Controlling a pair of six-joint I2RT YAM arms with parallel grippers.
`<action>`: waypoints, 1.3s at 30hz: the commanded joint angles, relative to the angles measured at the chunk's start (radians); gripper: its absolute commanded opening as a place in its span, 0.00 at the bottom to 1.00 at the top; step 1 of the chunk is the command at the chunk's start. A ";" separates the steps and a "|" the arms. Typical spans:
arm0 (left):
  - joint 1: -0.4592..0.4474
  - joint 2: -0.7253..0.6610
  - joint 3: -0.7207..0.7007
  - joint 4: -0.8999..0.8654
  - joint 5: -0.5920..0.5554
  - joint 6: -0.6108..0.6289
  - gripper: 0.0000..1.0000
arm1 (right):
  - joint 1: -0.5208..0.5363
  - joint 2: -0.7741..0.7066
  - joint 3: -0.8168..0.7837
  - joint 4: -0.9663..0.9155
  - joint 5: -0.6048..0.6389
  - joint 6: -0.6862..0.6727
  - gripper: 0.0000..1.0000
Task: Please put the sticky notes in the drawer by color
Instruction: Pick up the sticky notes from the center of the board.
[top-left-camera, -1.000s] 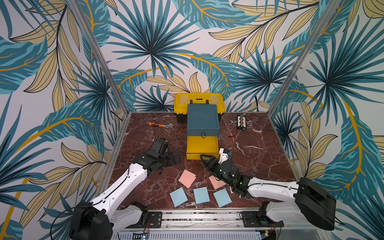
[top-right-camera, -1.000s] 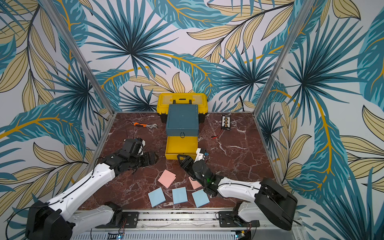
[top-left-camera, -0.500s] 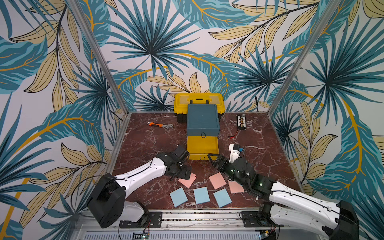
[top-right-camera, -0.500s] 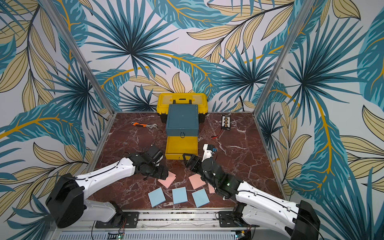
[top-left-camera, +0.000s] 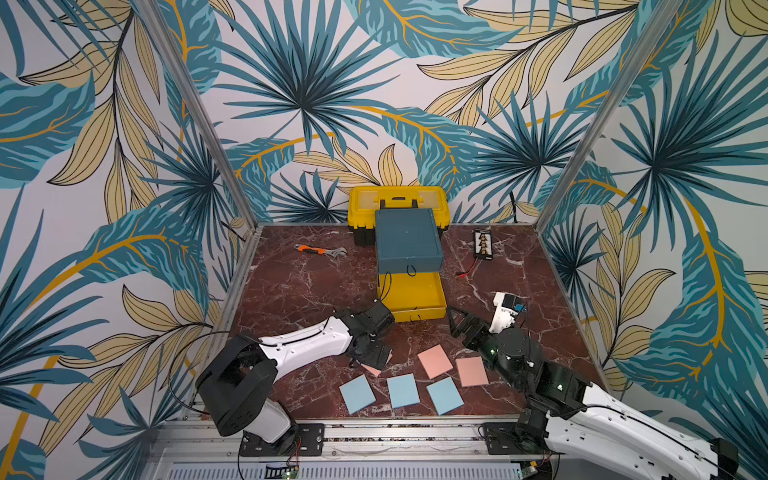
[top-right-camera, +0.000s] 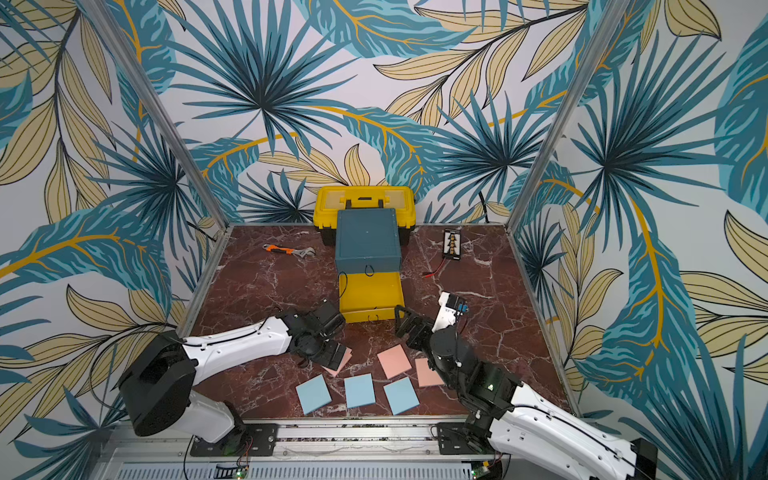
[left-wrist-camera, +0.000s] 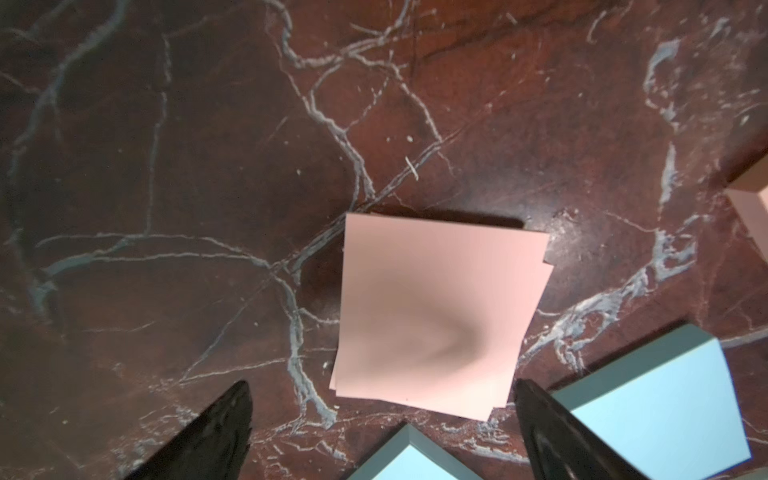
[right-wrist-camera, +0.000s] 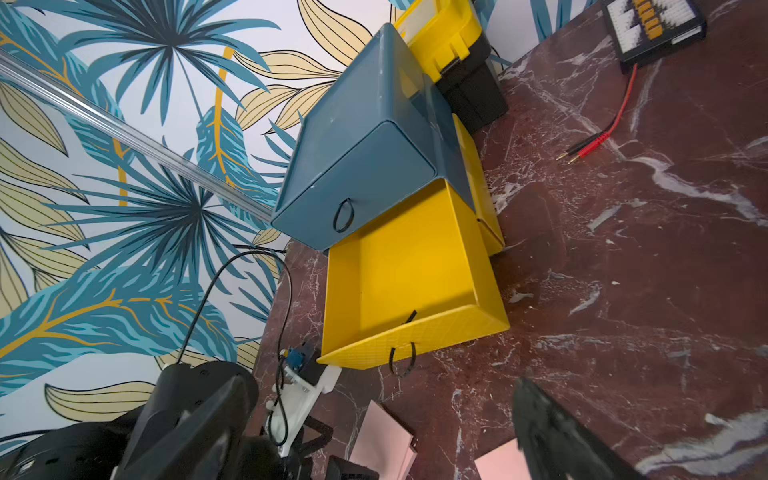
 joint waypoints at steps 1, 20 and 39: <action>-0.032 -0.020 -0.026 0.048 -0.007 -0.002 1.00 | 0.003 0.014 -0.025 -0.029 0.032 -0.014 0.99; -0.045 0.106 -0.020 0.121 -0.053 -0.009 1.00 | 0.002 0.093 -0.041 0.008 0.046 0.002 0.99; -0.046 0.147 -0.032 0.099 -0.060 -0.013 0.96 | 0.001 0.128 -0.058 0.040 0.058 0.024 0.99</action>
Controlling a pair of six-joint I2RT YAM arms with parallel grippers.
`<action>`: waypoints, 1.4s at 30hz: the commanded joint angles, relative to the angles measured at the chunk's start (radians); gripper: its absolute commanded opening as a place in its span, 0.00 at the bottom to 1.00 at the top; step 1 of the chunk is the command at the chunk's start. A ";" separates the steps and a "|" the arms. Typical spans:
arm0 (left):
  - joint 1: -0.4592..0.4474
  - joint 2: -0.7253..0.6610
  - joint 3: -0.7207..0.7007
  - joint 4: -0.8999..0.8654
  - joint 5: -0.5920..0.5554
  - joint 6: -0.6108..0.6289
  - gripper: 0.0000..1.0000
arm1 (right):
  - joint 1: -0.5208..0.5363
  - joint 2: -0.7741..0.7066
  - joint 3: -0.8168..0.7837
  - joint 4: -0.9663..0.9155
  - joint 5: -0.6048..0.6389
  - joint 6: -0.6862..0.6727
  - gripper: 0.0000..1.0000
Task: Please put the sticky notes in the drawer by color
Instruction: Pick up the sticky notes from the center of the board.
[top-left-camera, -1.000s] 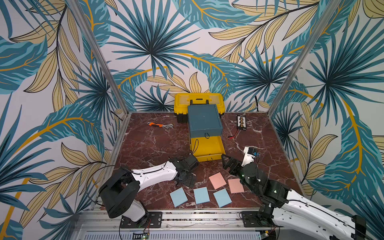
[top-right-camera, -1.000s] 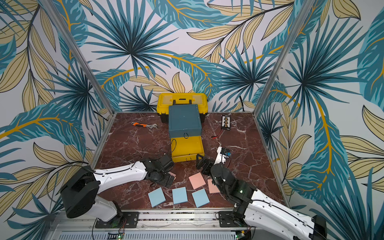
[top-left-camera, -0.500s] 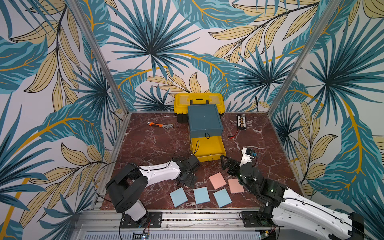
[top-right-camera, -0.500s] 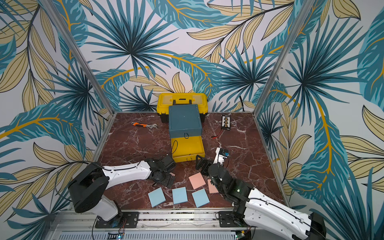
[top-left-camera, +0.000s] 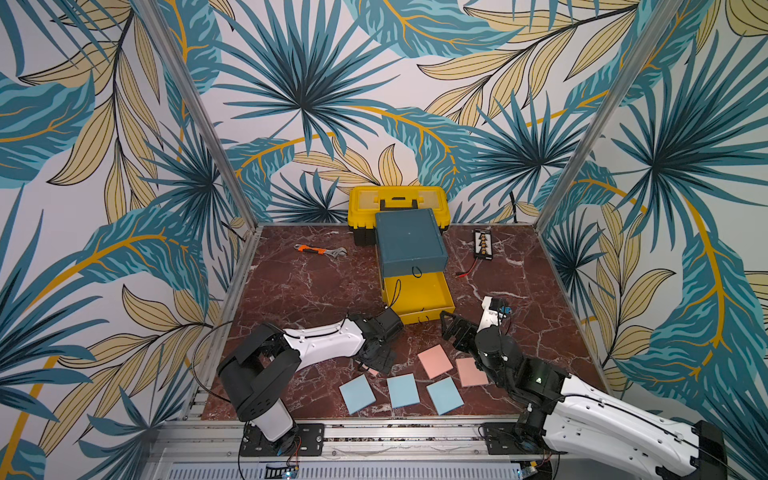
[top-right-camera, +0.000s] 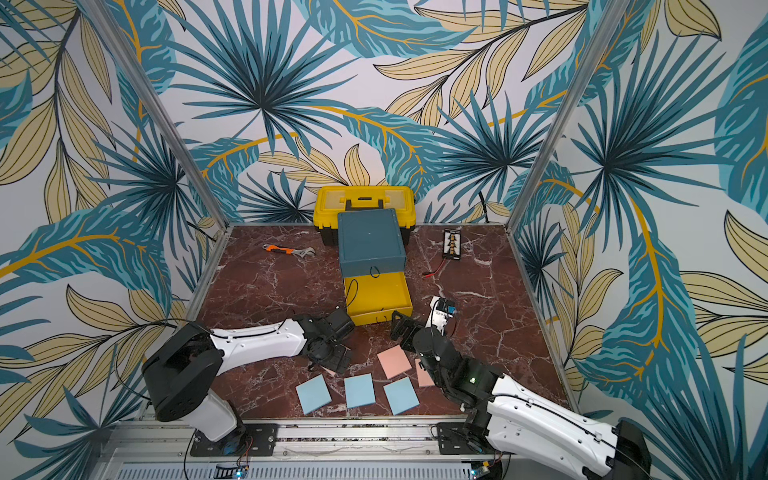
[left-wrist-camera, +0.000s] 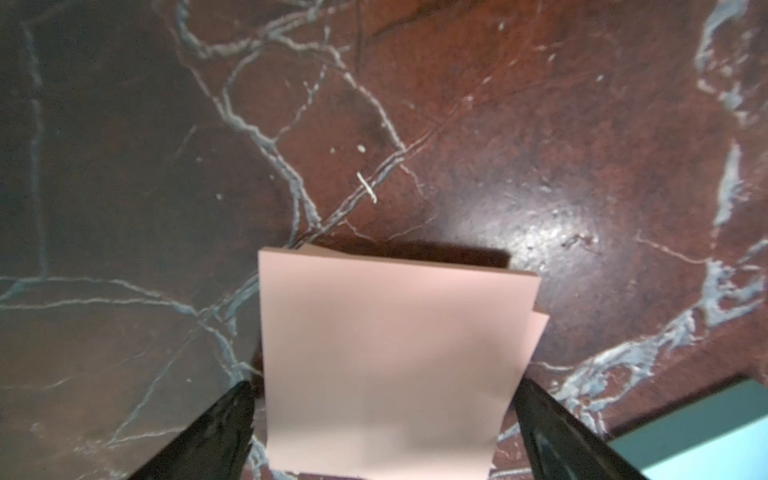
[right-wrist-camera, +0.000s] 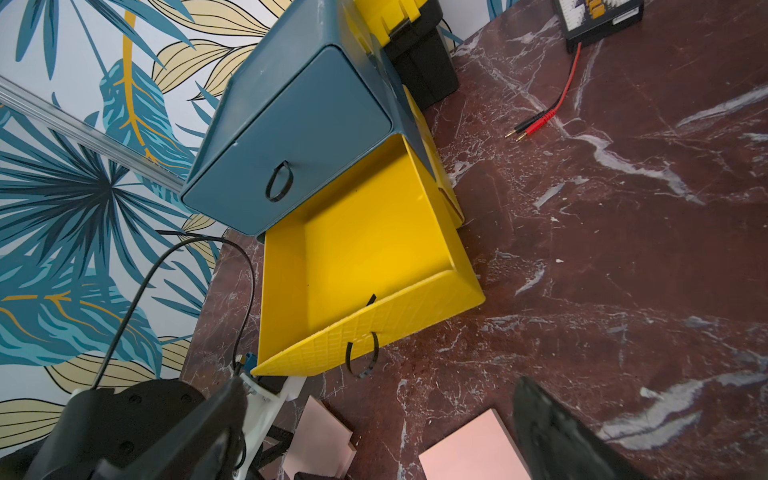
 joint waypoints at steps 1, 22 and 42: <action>-0.005 0.023 -0.047 0.022 -0.030 0.005 0.95 | 0.001 0.007 -0.023 0.024 0.015 0.013 0.99; -0.005 0.010 -0.075 0.007 -0.027 -0.061 0.81 | 0.000 0.035 -0.041 0.056 0.014 0.040 0.99; -0.003 -0.186 -0.059 -0.123 -0.080 -0.133 0.80 | 0.001 0.061 -0.035 0.082 0.023 0.037 0.99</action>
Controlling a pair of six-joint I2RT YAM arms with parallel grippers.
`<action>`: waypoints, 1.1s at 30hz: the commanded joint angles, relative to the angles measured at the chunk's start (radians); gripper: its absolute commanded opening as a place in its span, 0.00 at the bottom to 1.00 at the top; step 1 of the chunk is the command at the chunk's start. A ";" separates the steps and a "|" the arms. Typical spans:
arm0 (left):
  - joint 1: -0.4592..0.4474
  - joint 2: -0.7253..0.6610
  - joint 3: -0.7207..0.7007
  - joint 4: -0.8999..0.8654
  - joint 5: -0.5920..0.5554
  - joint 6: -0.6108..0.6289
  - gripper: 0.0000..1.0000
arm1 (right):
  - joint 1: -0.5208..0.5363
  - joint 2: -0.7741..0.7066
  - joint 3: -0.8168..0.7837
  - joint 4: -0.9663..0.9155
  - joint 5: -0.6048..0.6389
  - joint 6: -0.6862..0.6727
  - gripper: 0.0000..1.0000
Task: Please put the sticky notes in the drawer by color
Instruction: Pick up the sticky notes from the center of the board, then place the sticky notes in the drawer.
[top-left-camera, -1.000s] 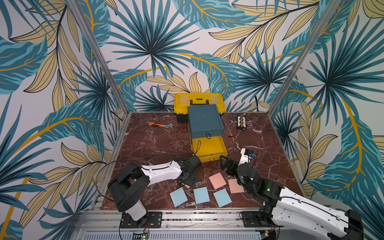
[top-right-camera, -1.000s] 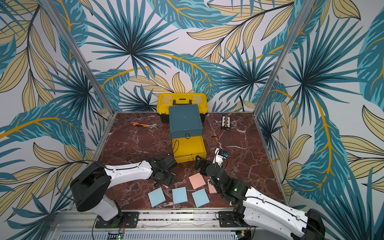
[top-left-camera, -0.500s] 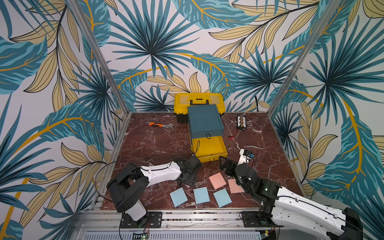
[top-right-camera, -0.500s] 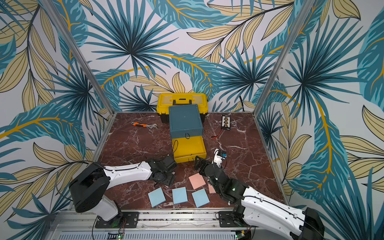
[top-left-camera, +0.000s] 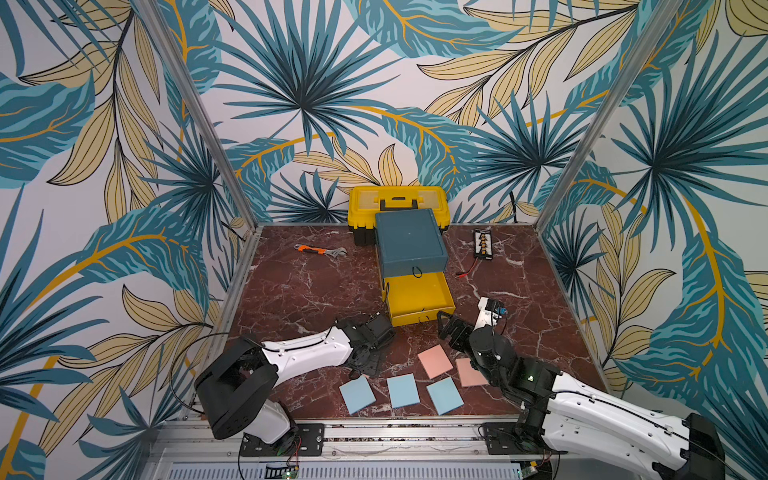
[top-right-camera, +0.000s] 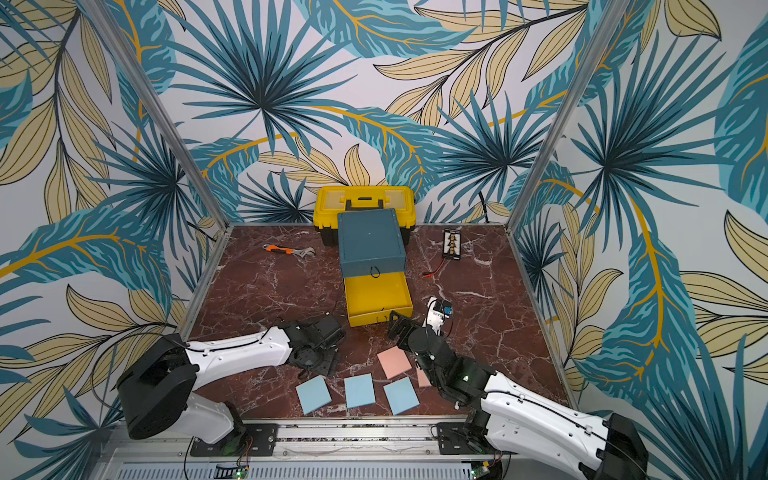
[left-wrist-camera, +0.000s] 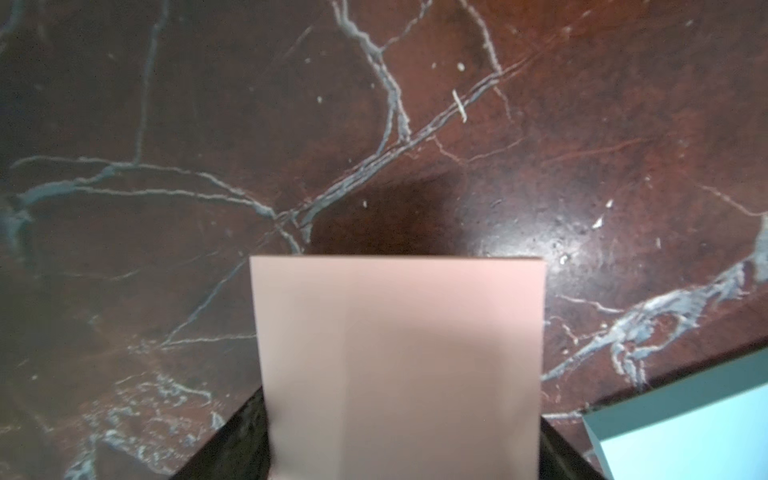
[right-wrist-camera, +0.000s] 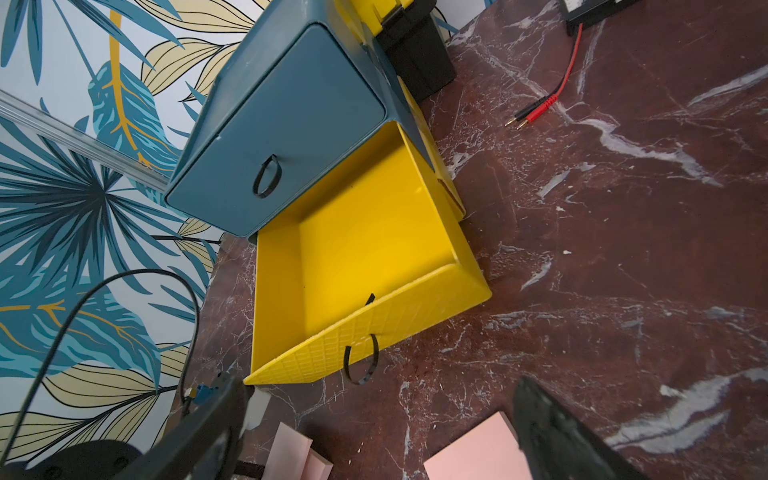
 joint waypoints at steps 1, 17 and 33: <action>0.004 -0.046 0.027 -0.060 -0.030 -0.018 0.80 | 0.001 0.010 -0.013 0.023 0.019 0.004 0.99; 0.011 -0.129 0.160 -0.195 -0.055 -0.011 0.79 | -0.004 0.020 -0.010 0.040 0.025 -0.004 0.99; 0.016 -0.086 0.601 -0.384 -0.097 0.078 0.80 | -0.010 -0.046 0.026 0.026 0.053 -0.071 0.99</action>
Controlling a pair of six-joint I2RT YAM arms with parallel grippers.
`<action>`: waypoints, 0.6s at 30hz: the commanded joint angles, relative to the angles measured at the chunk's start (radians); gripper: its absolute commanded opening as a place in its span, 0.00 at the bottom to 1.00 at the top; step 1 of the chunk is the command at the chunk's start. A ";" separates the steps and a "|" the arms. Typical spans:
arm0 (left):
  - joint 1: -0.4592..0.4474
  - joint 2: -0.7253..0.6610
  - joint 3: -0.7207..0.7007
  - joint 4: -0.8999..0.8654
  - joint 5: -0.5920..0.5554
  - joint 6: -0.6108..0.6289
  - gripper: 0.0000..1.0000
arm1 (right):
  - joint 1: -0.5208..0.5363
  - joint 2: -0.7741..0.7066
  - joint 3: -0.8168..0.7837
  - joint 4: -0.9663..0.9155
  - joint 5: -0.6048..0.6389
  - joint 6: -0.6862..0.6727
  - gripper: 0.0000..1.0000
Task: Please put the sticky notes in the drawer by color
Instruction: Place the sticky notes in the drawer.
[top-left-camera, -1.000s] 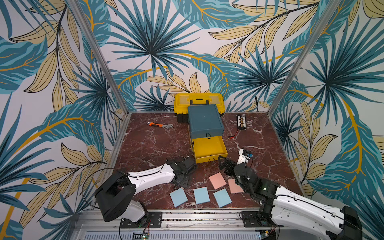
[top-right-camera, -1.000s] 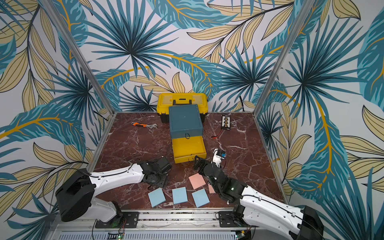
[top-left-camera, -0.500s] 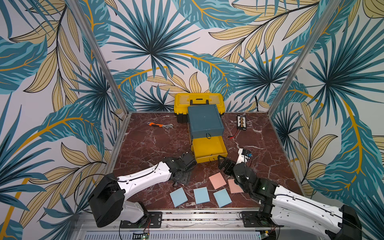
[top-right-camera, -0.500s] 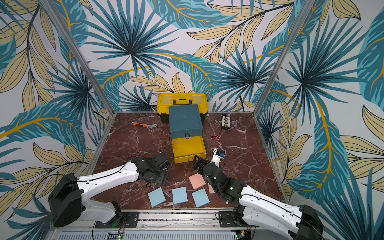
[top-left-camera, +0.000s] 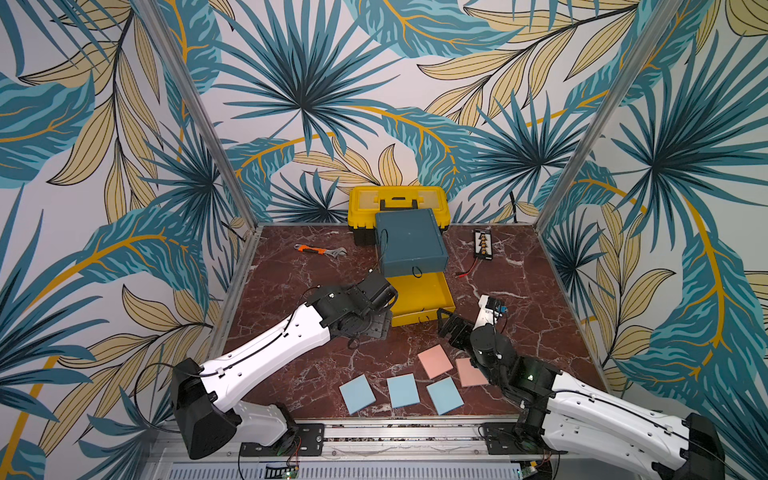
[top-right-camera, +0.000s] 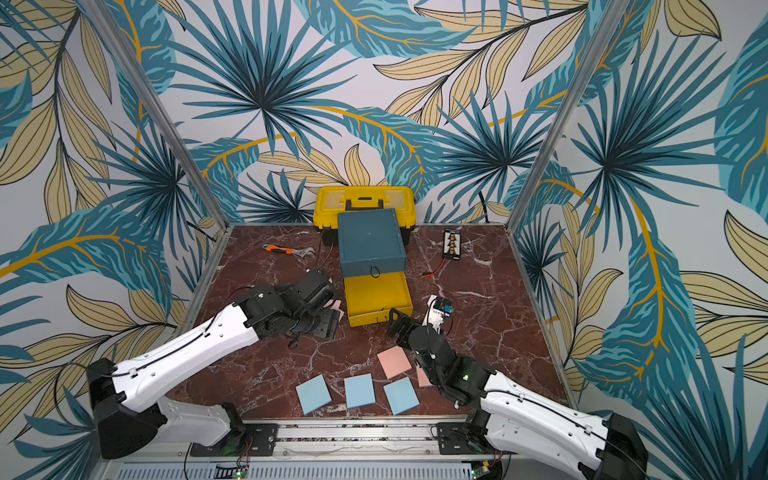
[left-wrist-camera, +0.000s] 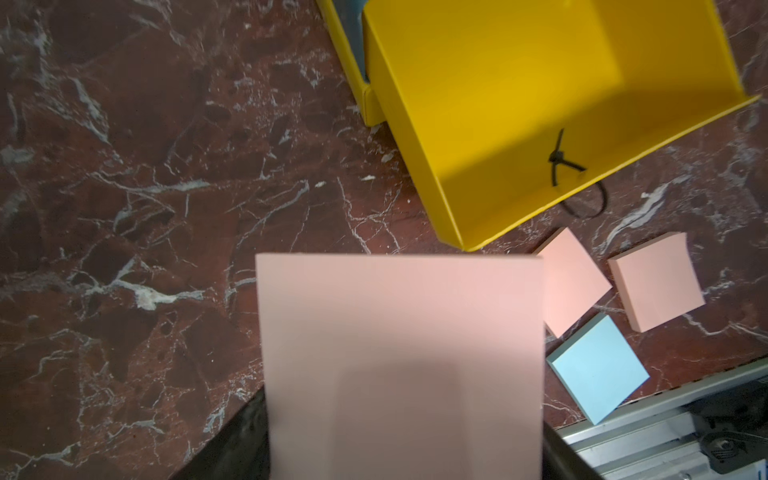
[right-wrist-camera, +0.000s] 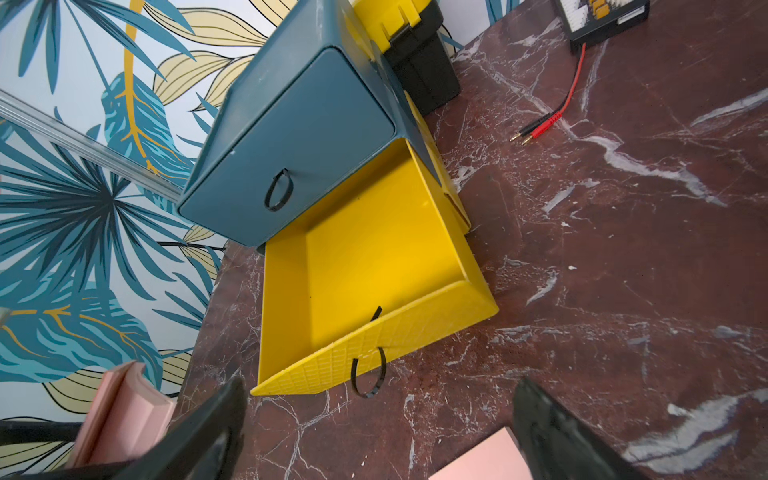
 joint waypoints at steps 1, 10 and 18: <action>0.003 0.032 0.076 -0.022 -0.024 0.045 0.79 | -0.003 -0.040 0.017 -0.009 0.043 -0.039 0.99; 0.010 0.173 0.200 0.083 0.012 0.113 0.80 | -0.008 -0.144 0.019 -0.121 0.098 -0.064 0.99; 0.024 0.305 0.273 0.148 0.040 0.147 0.80 | -0.009 -0.242 0.023 -0.246 0.135 -0.068 0.99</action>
